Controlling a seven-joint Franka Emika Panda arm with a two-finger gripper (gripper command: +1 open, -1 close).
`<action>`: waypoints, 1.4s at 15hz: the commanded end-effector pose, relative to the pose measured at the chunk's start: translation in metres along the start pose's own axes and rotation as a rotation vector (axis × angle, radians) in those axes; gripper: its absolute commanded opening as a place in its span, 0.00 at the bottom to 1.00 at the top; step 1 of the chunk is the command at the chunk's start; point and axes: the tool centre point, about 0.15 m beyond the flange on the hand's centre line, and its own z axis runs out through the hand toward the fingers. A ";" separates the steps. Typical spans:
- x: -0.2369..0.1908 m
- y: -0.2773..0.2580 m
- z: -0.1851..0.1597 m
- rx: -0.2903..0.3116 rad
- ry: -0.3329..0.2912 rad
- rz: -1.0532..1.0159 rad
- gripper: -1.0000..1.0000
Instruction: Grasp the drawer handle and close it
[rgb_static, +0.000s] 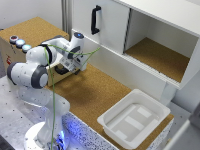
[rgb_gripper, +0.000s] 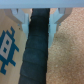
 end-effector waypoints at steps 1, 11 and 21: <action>-0.013 -0.052 0.027 -0.003 0.000 -0.044 0.00; -0.010 -0.113 0.043 0.006 -0.028 -0.101 0.00; -0.017 -0.160 0.047 0.018 -0.019 -0.068 0.00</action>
